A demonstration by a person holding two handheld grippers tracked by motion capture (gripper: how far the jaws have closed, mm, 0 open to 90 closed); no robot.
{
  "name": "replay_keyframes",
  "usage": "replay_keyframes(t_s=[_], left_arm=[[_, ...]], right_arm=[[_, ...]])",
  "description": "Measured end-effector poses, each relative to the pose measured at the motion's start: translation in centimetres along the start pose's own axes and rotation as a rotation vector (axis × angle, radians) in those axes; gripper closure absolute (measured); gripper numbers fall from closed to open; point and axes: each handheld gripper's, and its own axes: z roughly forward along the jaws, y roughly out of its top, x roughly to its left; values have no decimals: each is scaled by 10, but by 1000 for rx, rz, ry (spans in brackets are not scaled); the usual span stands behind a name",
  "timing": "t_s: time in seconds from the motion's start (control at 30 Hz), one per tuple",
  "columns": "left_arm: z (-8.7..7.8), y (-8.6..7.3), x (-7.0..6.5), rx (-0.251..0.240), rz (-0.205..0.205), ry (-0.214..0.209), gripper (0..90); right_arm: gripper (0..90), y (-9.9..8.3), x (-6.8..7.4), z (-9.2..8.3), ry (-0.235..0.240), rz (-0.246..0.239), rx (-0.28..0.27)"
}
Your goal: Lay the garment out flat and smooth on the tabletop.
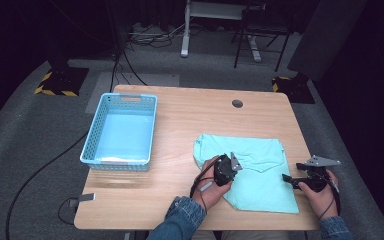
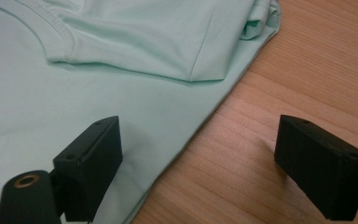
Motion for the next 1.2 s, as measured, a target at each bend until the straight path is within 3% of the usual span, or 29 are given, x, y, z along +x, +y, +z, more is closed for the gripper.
replay_keyframes(t_s=[0.27, 0.33, 0.57, 0.6, 0.67, 0.77, 0.83, 0.93, 1.07, 1.2], left_arm=[[-39, -17, -3, -23, -27, 21, 835], [-48, -25, -4, -10, -32, 28, 831], [-86, -68, -10, 15, -104, 50, 799], [-91, -73, -11, 14, -110, 51, 742], [-103, -84, -9, -12, -146, 60, 512], [-116, -93, -2, -62, -208, 85, 357], [-117, -93, 4, -79, -224, 102, 291], [-111, -88, 9, -86, -224, 117, 286], [-93, -76, 18, -68, -211, 138, 281], [-70, -68, 32, -37, -225, 151, 279]], right_arm=[[148, 0, 0, 0, 0, 2, 0], [148, 0, 0, 0, 0, 2, 0], [148, 0, 0, 0, 0, 1, 1], [148, 0, -1, 0, 1, 1, 2], [147, 0, -1, 0, 1, 0, 2], [146, 0, -1, 0, 4, -1, 2], [145, 0, -1, 0, 5, -2, 3], [157, 0, -2, -1, 11, 0, 1], [181, 0, -1, -6, 15, 20, -25], [182, 8, 4, -12, 14, 0, -43]])
